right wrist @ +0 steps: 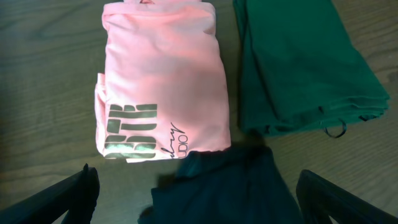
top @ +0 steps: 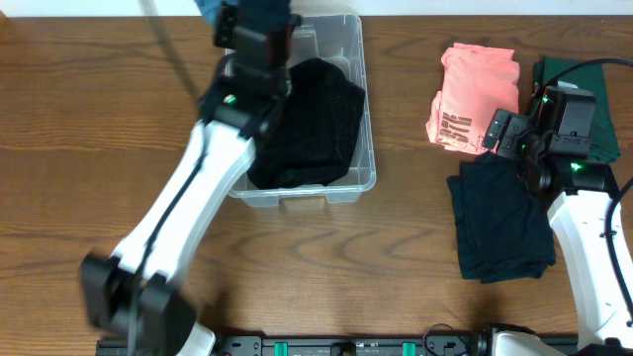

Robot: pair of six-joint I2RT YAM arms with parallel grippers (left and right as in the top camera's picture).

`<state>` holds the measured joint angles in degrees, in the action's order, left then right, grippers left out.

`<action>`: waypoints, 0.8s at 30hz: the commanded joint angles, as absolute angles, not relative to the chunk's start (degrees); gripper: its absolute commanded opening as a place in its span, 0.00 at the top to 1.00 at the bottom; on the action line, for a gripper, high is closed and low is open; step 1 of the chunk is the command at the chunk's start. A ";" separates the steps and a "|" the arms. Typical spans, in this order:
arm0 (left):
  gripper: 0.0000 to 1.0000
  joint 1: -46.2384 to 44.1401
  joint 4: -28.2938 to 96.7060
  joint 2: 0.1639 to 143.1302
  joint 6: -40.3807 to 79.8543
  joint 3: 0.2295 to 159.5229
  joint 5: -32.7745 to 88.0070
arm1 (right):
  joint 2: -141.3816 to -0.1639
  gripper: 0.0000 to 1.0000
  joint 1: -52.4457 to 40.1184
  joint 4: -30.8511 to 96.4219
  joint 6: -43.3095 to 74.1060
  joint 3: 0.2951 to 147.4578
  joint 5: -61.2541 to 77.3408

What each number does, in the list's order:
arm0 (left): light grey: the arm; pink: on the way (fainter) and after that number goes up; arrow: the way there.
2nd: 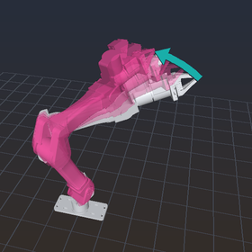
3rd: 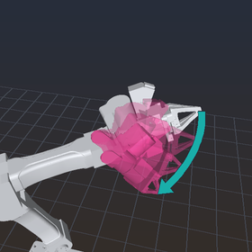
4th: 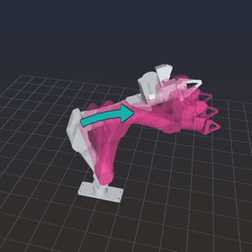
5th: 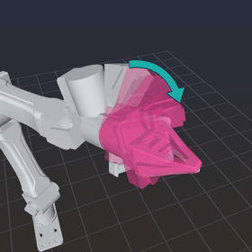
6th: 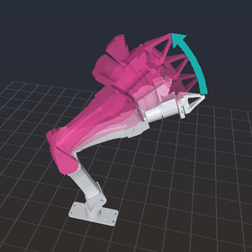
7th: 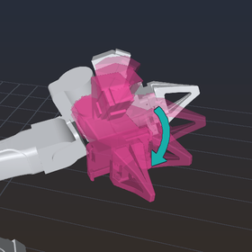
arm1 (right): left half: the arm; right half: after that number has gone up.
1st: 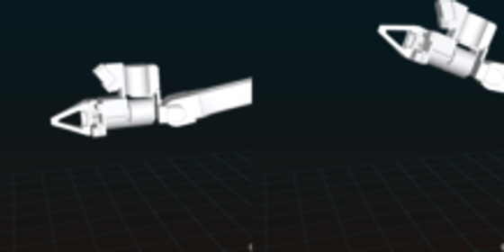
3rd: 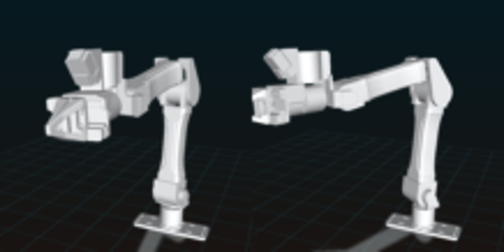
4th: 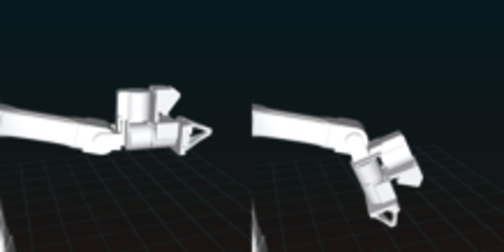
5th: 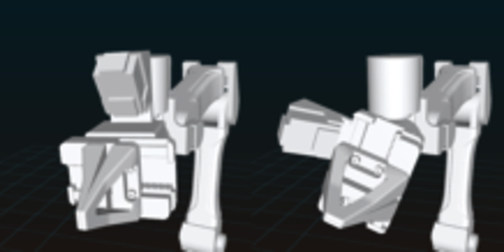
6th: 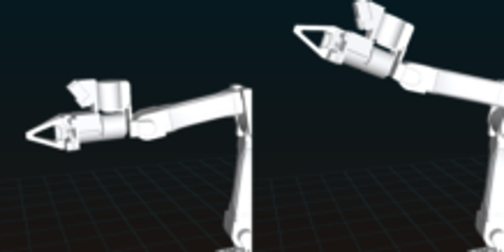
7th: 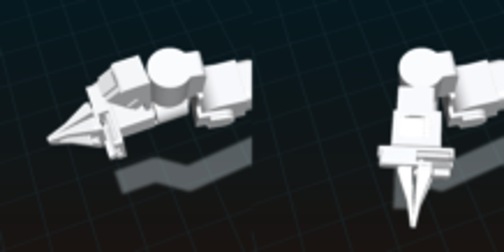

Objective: Pack container
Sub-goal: 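Lift the blue denim with the left gripper and drop it into the bin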

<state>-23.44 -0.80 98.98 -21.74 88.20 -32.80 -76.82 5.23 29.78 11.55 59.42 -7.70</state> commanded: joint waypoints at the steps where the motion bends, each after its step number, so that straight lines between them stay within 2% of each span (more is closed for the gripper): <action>1: 0.94 -23.07 -2.31 107.24 -23.33 88.25 -33.19 | -76.88 0.01 5.61 29.82 12.16 59.57 -7.92; 7: 0.94 -22.96 -0.60 117.62 -23.66 88.25 -34.83 | -76.88 0.01 5.61 29.82 12.19 59.57 -7.92; 10: 0.89 -23.57 -1.13 117.75 -23.75 88.27 -39.83 | -76.88 0.01 5.61 29.82 12.16 59.57 -7.92; 11: 0.85 -23.97 -1.87 116.81 -23.75 88.29 -41.58 | -76.88 0.01 5.61 29.82 12.16 59.57 -7.92; 13: 0.62 -24.77 -2.50 114.34 -23.73 88.33 -42.76 | -76.88 0.01 5.61 29.82 12.16 59.57 -7.92; 14: 0.59 -25.28 -2.50 112.51 -23.70 88.33 -42.72 | -76.88 0.01 5.61 29.82 12.16 59.57 -7.92; 15: 0.48 -25.80 -2.52 110.43 -23.68 88.33 -42.68 | -76.88 0.01 5.61 29.82 12.16 59.57 -7.92; 17: 0.10 -26.55 -2.74 106.41 -22.15 88.33 -42.11 | -76.88 0.01 5.61 29.82 12.16 59.57 -7.92; 18: 0.02 -26.72 -2.44 103.61 -21.12 88.33 -40.47 | -76.88 0.01 5.61 29.82 12.16 59.57 -7.92; 24: 0.02 -26.37 0.69 94.24 -15.49 88.31 -37.80 | -76.88 0.01 5.61 29.82 12.16 59.57 -7.92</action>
<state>-27.00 -0.82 97.58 -19.29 87.64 -38.28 -76.82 5.23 29.78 11.57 59.42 -7.70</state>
